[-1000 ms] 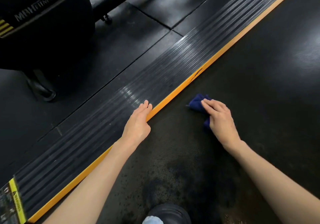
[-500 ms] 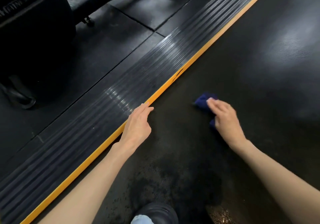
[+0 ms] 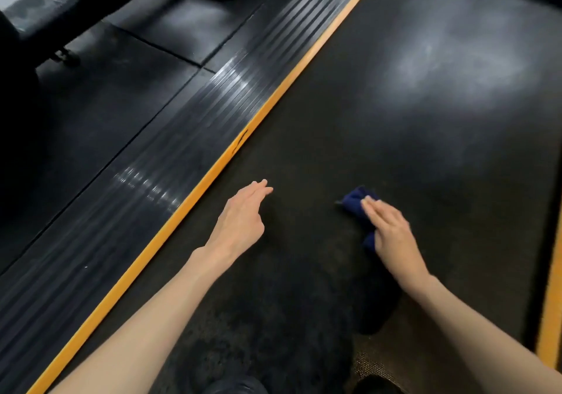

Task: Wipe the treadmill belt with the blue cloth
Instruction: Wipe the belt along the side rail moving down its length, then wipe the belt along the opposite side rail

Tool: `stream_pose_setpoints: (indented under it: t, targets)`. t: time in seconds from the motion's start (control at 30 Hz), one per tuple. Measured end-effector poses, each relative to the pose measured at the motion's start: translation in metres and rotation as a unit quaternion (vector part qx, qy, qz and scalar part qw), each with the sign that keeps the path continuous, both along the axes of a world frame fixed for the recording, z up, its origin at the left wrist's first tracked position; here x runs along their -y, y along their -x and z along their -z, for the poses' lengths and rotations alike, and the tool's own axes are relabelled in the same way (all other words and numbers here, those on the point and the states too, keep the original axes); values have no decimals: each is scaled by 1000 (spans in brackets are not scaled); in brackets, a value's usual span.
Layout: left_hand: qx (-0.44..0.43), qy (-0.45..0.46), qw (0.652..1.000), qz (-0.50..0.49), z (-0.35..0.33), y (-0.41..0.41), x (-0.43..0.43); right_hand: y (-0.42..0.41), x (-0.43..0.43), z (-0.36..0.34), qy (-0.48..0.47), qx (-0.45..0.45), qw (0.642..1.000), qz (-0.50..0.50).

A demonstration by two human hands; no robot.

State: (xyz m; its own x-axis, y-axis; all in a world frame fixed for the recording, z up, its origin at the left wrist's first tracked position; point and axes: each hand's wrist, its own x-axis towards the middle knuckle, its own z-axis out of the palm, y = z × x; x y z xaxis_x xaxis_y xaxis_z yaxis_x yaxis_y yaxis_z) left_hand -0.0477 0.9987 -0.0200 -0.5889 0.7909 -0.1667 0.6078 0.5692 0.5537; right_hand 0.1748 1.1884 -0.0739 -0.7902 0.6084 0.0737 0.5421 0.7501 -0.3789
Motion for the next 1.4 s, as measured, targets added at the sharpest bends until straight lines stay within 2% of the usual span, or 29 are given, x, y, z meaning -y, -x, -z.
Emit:
stream_pose_setpoints:
  t: [0.07,0.1,0.13,0.2,0.27,0.33,0.37,0.43,0.53,0.57,0.7,0.77,0.83,0.9,0.97,1.07,1.23,1.33,1.4]
  targets:
    - [8,-8,1000,9,2,-7,-13,3,-5,0,39,-3,986,160]
    - [15,-12,1000,12,4,-12,-22,10,3,0,53,-20,980,190]
    - [21,-17,999,20,4,-18,-30,15,17,3,45,-36,983,174]
    - [30,-33,998,54,5,-31,-48,13,59,10,34,-19,999,30]
    - [32,-47,994,89,6,-41,-62,-6,91,1,40,34,990,-130]
    - [39,-49,993,103,8,-48,-70,-29,73,-3,30,49,980,-188]
    - [42,-48,992,107,10,-51,-72,-39,55,-5,28,59,985,-161]
    - [42,-37,991,123,14,-55,-74,-60,14,-9,34,67,997,-31]
    - [35,-21,985,167,15,-60,-83,-90,-23,-22,69,106,977,173]
    - [35,-20,983,180,14,-63,-89,-92,-26,-26,79,121,969,198]
    - [50,-26,972,227,-1,-90,-119,-67,-6,-43,219,153,936,228]
    - [51,-35,965,255,-9,-111,-131,-60,8,-50,257,129,927,241]
    - [54,-33,950,305,-12,-135,-135,-67,15,-56,274,63,916,286]
    - [12,-59,926,374,-2,-159,-133,-82,13,-58,237,-2,910,340]
    - [-40,-54,907,415,15,-178,-133,-101,0,-53,164,-10,915,368]
    - [-106,-10,909,403,39,-205,-137,-132,-26,-40,70,27,927,366]
    - [-183,-21,902,391,58,-234,-150,-174,-46,-36,-6,74,933,353]
    - [-243,-24,892,380,67,-204,-164,-203,-51,-29,-18,113,934,338]
    - [-264,-46,898,348,72,-164,-189,-216,-51,-22,-20,131,938,321]
